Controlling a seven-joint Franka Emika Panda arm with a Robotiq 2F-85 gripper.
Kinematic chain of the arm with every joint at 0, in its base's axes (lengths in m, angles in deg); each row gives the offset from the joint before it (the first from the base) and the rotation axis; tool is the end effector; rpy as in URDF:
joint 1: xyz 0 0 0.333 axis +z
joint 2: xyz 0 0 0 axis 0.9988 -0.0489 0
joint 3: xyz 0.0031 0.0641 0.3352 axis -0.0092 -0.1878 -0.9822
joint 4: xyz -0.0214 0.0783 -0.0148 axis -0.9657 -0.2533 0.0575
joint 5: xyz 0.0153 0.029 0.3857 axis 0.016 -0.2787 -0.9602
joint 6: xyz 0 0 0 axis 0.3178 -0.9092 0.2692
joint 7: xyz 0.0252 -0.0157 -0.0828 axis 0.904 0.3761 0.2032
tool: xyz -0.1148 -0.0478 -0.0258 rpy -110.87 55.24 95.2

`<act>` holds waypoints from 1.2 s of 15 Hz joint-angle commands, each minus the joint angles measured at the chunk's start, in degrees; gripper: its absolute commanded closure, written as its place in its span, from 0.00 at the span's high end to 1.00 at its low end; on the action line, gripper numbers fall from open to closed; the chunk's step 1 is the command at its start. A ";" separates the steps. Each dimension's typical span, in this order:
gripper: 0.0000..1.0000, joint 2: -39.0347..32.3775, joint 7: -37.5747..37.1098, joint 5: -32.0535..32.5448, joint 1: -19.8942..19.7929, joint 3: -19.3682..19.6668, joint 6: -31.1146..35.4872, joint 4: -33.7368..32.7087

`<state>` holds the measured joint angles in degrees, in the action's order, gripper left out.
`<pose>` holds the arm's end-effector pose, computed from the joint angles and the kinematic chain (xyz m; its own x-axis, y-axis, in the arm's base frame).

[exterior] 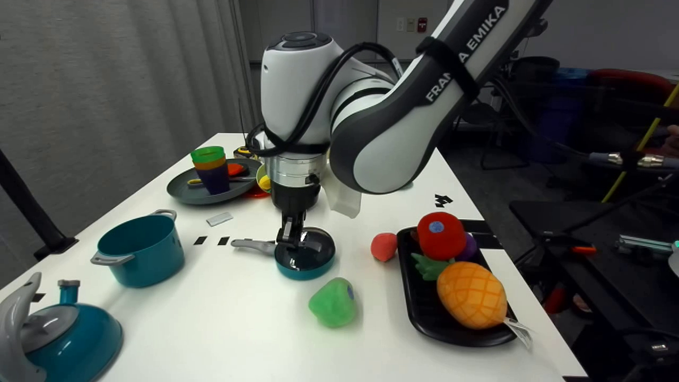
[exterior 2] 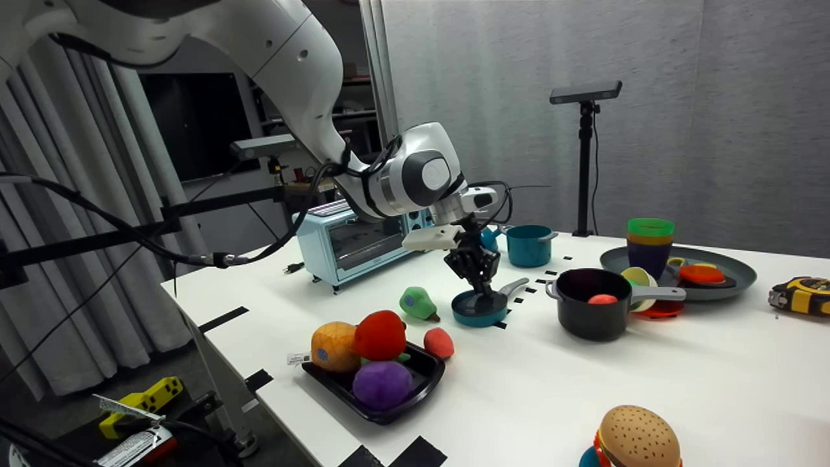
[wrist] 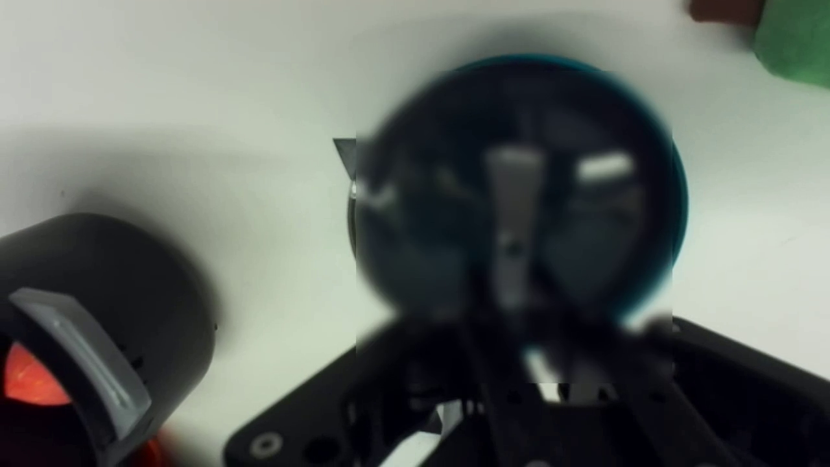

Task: Put the black lid on top of the small black pot

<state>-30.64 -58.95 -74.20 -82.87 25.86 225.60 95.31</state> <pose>0.6924 -0.0313 0.1784 0.9834 0.0026 0.1814 -0.0329 -0.9808 0.1923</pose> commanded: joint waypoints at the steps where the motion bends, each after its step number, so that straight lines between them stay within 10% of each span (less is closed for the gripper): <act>1: 0.04 -1.29 -1.60 0.04 1.40 1.60 0.01 -1.56; 18: 0.04 8.83 -0.67 0.00 -0.41 3.23 -1.21 1.96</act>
<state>-24.98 -59.23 -74.20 -82.73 28.37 225.51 95.52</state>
